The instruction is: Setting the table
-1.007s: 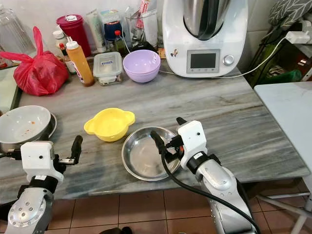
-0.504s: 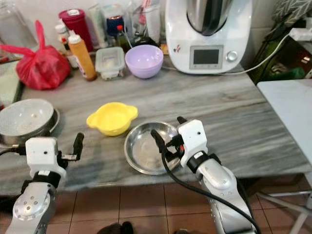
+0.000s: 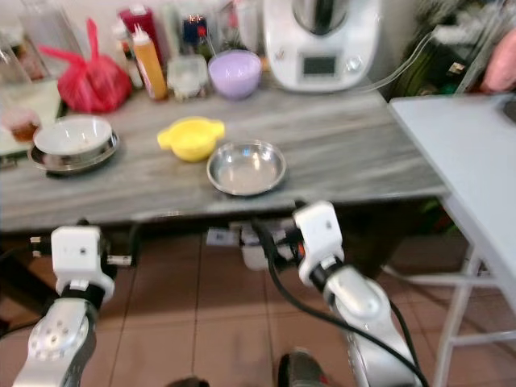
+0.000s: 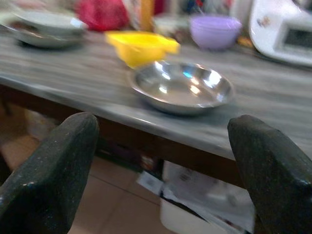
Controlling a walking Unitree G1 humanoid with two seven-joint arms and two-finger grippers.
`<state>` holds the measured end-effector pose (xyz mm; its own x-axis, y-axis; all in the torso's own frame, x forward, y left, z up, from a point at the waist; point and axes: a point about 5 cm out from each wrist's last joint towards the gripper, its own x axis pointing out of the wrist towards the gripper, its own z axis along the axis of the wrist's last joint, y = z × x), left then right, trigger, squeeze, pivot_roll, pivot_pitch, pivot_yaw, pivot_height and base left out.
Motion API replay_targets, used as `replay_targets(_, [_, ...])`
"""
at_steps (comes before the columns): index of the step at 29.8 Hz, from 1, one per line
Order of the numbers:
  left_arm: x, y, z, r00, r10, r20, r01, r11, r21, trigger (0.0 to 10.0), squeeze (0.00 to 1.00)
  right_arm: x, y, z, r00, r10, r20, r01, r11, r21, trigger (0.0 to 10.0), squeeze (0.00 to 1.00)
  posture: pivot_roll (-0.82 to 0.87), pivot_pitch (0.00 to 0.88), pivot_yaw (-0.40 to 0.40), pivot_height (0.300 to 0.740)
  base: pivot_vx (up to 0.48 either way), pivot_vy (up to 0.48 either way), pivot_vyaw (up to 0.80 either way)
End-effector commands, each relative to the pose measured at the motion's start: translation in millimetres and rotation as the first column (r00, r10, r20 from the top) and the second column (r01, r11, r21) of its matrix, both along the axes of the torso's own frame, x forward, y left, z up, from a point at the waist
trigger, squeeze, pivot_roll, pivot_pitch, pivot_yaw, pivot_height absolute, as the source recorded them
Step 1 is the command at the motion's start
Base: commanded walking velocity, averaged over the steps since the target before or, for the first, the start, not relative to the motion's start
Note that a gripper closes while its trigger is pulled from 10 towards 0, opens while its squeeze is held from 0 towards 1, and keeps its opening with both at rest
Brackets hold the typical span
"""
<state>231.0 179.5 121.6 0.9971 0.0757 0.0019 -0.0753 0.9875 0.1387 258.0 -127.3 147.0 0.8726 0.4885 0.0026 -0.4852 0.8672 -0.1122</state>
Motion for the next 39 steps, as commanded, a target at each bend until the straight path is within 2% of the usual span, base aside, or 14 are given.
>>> replay_targets(1, [-1.3, 4.0, -2, 1.0, 0.016, -0.009, -0.016, 1.0, 0.007, 10.0, 0.0, 1.9, 1.8, 4, 1.0, 0.008, 0.013, -0.008, 1.0, 0.0, 10.0, 0.0, -0.09, 0.084, 0.083, 0.74, -0.274, 0.0, 0.0])
replay_targets(7, [0.5, 3.4, -2, 1.0, 0.01, -0.007, -0.01, 1.0, -0.005, 10.0, 0.0, 1.8, 1.9, 3, 1.0, 0.004, 0.015, -0.004, 1.0, 0.0, 10.0, 0.0, -0.09, 0.085, 0.083, 0.74, 0.0, 0.0, 0.0])
replay_targets(10, [2.0, 3.5, -1, 1.0, 0.007, 0.001, -0.007, 0.999, -0.045, 10.0, 0.0, 1.9, 1.8, 4, 1.0, 0.001, 0.015, -0.001, 1.0, 0.0, 10.0, 0.0, -0.09, 0.085, 0.083, 0.74, 0.0, 0.0, 0.0])
replay_targets(14, [3.7, 3.7, 1, 1.0, 0.005, 0.009, -0.005, 0.999, -0.042, 10.0, 0.0, 2.1, 2.2, 3, 1.0, -0.001, 0.016, 0.001, 1.0, -0.001, 10.0, 0.0, -0.09, 0.084, 0.085, 0.74, 0.0, 0.0, 0.0])
replay_targets(17, [6.7, 1.4, 4, 1.0, 0.001, 0.022, 0.001, 0.998, -0.069, 10.0, 0.0, 2.1, 2.3, 3, 1.0, -0.001, 0.016, 0.001, 1.0, 0.001, 10.0, 0.0, -0.09, 0.084, 0.085, 0.74, 0.0, -0.182, 0.0])
replay_targets(39, [10.6, -4.3, 6, 0.999, -0.037, 0.026, 0.039, 0.996, -0.079, 10.0, 0.0, 6.7, -1.3, 4, 0.998, -0.05, 0.035, 0.05, 0.999, -0.005, 10.0, 0.0, -0.09, 0.079, 0.096, 0.74, 0.0, -0.48, 0.0])
